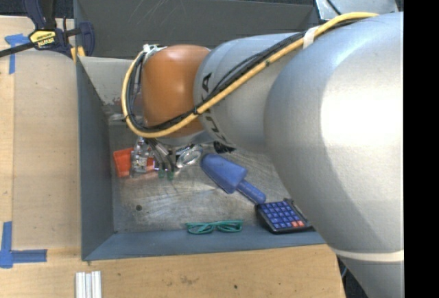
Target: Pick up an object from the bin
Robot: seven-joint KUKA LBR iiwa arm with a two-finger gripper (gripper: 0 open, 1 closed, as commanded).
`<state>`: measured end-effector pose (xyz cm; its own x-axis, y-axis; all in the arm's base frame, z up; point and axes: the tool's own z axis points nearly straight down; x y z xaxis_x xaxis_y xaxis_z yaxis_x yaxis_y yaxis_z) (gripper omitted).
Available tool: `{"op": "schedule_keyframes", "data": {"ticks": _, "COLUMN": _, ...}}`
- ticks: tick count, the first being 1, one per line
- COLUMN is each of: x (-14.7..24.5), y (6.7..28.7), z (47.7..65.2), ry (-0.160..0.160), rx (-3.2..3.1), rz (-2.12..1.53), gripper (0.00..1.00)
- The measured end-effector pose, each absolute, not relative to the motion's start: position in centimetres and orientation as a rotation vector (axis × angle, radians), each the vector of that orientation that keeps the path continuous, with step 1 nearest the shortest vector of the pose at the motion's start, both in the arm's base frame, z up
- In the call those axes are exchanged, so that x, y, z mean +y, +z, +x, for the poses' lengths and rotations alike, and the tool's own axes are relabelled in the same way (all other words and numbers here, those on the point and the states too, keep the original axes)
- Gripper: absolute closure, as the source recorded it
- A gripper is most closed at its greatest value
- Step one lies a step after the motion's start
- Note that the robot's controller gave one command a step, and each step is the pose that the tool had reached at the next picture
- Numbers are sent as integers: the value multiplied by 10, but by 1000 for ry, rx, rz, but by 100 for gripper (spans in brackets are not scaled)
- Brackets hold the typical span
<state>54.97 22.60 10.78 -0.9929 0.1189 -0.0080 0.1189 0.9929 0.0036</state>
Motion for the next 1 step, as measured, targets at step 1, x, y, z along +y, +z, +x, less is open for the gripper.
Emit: {"op": "schedule_keyframes", "data": {"ticks": 1, "x": 229, "y": 101, "z": 551, "ry": 17, "rx": 3111, "rz": 356, "gripper": 100}}
